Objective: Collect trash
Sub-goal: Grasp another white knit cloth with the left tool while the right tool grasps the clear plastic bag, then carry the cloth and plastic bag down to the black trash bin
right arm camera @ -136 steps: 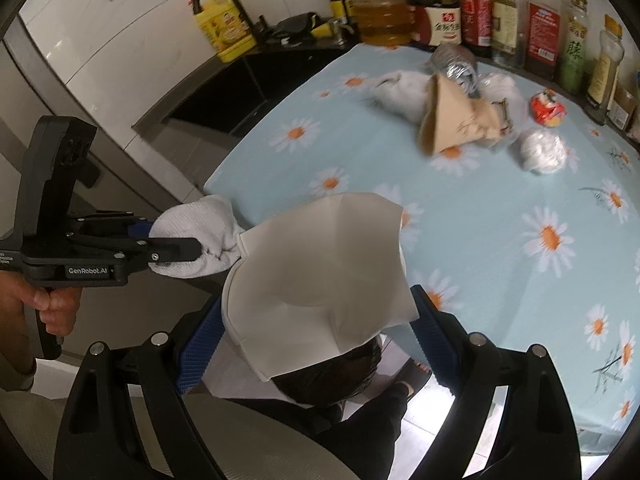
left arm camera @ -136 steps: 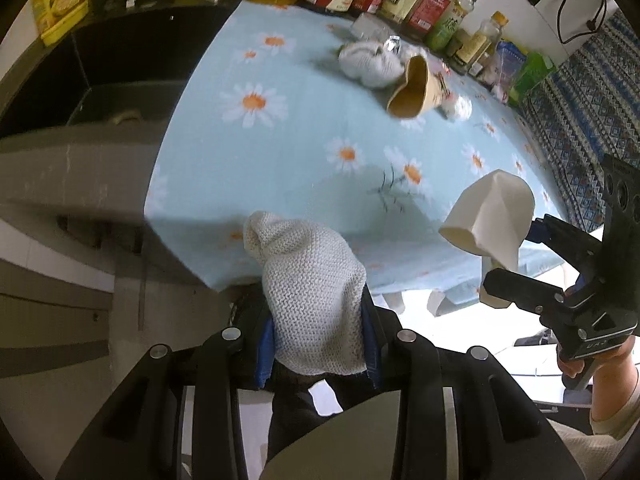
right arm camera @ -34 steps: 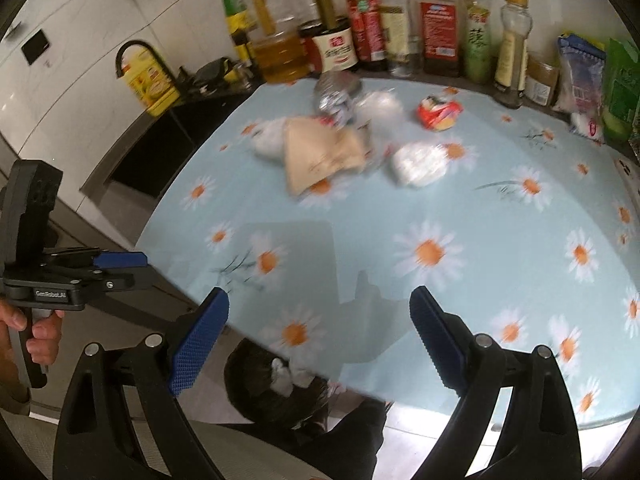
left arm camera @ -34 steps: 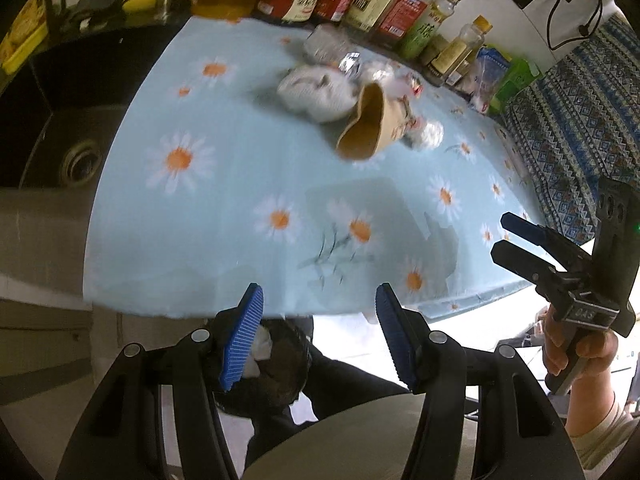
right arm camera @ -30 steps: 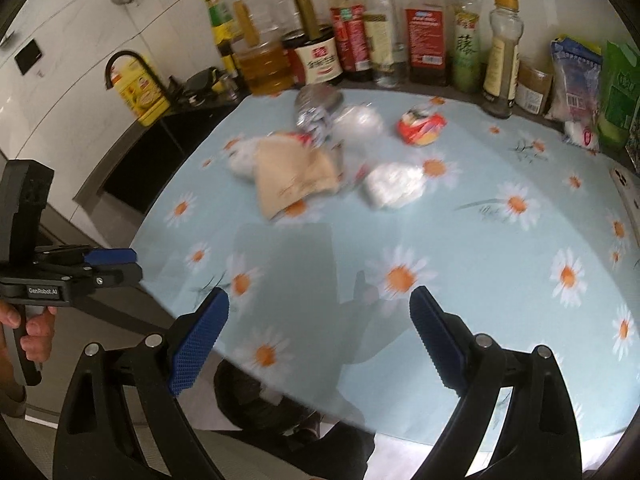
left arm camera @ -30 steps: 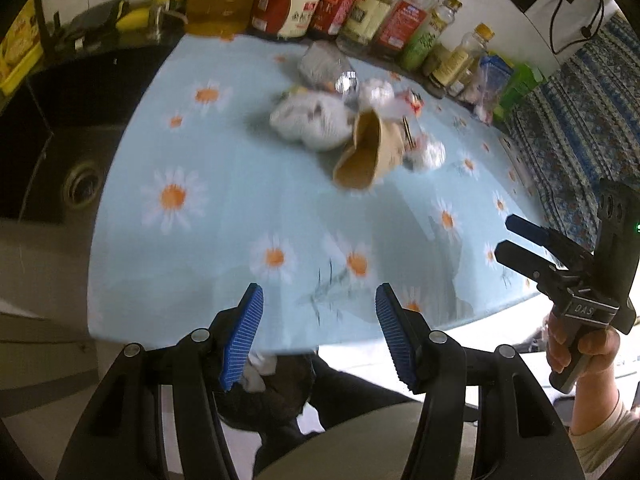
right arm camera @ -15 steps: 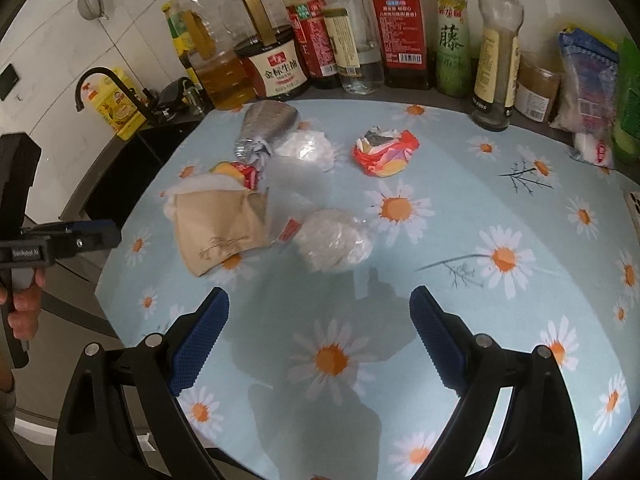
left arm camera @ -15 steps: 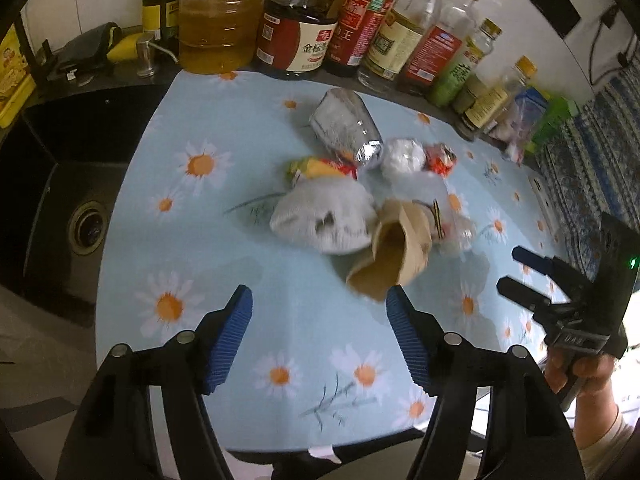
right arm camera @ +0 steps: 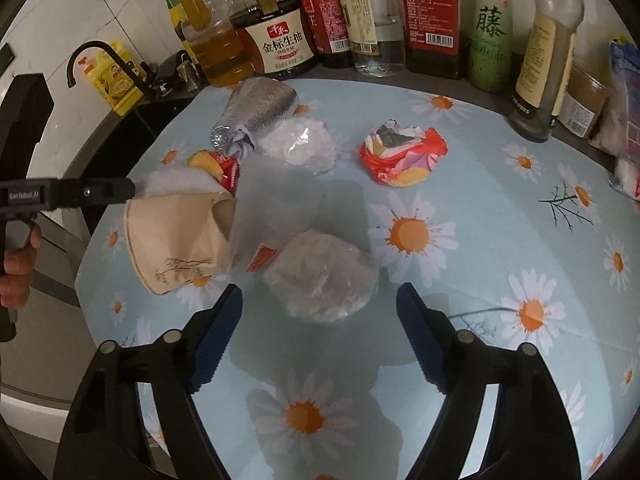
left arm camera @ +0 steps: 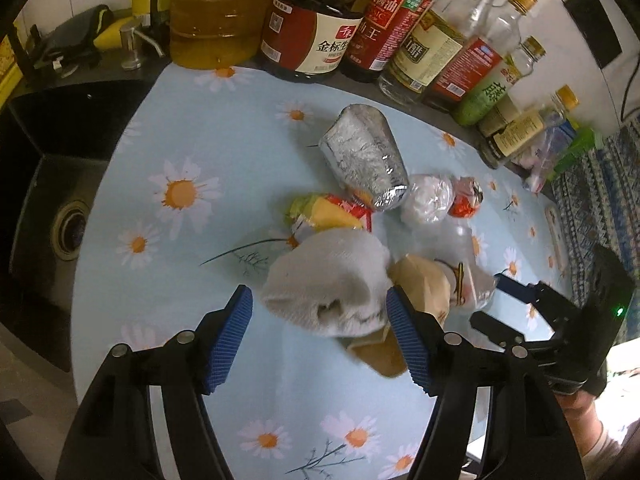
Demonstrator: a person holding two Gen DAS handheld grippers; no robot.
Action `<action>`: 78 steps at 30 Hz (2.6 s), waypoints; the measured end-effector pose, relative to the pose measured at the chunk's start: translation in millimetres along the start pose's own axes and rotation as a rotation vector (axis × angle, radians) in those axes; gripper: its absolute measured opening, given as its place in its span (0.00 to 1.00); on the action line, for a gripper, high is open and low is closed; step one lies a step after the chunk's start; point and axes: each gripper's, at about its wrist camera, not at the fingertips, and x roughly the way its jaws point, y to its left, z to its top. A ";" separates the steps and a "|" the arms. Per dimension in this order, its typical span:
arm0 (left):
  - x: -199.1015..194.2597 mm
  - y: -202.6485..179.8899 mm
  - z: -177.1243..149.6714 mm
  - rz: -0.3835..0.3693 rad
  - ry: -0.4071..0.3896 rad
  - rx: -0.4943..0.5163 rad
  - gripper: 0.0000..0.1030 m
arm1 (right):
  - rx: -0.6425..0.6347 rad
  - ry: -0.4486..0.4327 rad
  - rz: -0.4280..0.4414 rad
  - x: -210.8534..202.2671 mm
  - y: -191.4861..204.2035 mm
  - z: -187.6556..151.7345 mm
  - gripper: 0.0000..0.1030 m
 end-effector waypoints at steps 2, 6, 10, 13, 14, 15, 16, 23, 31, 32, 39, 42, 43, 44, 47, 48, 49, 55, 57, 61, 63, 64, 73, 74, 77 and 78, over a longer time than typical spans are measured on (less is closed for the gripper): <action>5.5 -1.5 4.3 0.001 0.011 -0.008 0.65 | 0.005 0.007 0.012 3.2 -3.0 2.1 0.73; 17.8 -5.7 10.0 0.001 0.038 -0.013 0.65 | -0.003 0.024 0.033 9.9 -4.3 3.9 0.65; 30.0 -4.7 12.9 0.016 0.070 -0.030 0.65 | -0.011 0.025 0.044 12.3 -3.8 3.1 0.62; 33.7 -4.6 14.9 0.023 0.076 -0.030 0.65 | -0.012 0.020 0.052 12.3 -5.0 2.7 0.60; 34.3 -4.3 15.3 0.025 0.077 -0.029 0.65 | -0.015 0.018 0.053 12.0 -4.9 2.3 0.60; 36.0 -4.4 15.6 0.024 0.081 -0.026 0.64 | -0.017 0.017 0.053 11.8 -4.5 2.0 0.59; 37.3 -4.4 15.9 0.024 0.084 -0.025 0.63 | -0.019 0.015 0.053 11.5 -4.2 1.6 0.59; 40.2 -6.7 11.0 0.032 0.091 0.004 0.40 | -0.013 0.005 0.049 6.7 -2.6 -1.5 0.58; 23.0 -6.5 9.1 0.020 0.041 0.010 0.27 | -0.003 -0.020 0.039 -7.9 0.5 -6.1 0.58; 20.6 -6.6 8.6 0.020 0.034 0.010 0.26 | -0.003 -0.024 0.036 -9.8 1.8 -7.1 0.58; -0.7 0.5 2.3 0.008 -0.010 -0.001 0.26 | -0.002 -0.039 0.025 -20.7 13.3 -14.8 0.58; -10.5 3.3 -1.5 0.005 -0.030 -0.005 0.26 | -0.006 -0.044 0.022 -25.1 19.6 -17.8 0.58; -14.1 4.4 -3.3 0.003 -0.037 -0.005 0.26 | -0.009 -0.046 0.019 -27.0 22.9 -19.5 0.58; -17.4 5.6 -5.4 0.002 -0.044 -0.005 0.26 | -0.010 -0.048 0.019 -28.5 25.3 -21.0 0.58; -26.4 10.1 -12.3 -0.003 -0.056 -0.007 0.26 | -0.011 -0.051 0.019 -32.5 34.4 -25.4 0.58; -30.0 12.1 -15.7 -0.005 -0.061 -0.008 0.26 | -0.013 -0.053 0.018 -33.7 37.6 -26.9 0.58; -32.5 13.6 -18.6 -0.007 -0.064 -0.010 0.26 | -0.015 -0.054 0.018 -35.3 42.1 -29.4 0.58; -47.7 27.0 -40.5 -0.018 -0.076 -0.019 0.26 | -0.018 -0.059 0.015 -40.8 62.4 -42.3 0.58; -51.3 30.6 -48.1 -0.021 -0.077 -0.019 0.26 | -0.022 -0.060 0.016 -42.5 71.5 -48.2 0.58; -58.0 41.5 -67.6 -0.026 -0.078 -0.042 0.26 | -0.033 -0.060 0.022 -44.5 88.6 -57.7 0.58; -61.6 48.1 -79.6 -0.033 -0.078 -0.055 0.26 | -0.037 -0.060 0.026 -44.6 97.1 -62.0 0.58; -62.6 50.7 -83.8 -0.035 -0.076 -0.057 0.26 | -0.039 -0.059 0.030 -44.7 102.7 -65.2 0.58; -80.2 69.8 -132.0 -0.055 -0.066 -0.056 0.26 | -0.085 -0.039 0.070 -40.6 157.3 -96.1 0.58; -82.5 71.7 -138.5 -0.059 -0.063 -0.053 0.26 | -0.091 -0.036 0.074 -40.3 162.4 -99.5 0.58; -87.7 77.6 -156.0 -0.065 -0.059 -0.051 0.26 | -0.114 -0.025 0.080 -38.8 179.2 -110.8 0.58; -89.5 80.0 -163.5 -0.068 -0.056 -0.051 0.26 | -0.117 -0.019 0.084 -37.9 183.0 -113.8 0.58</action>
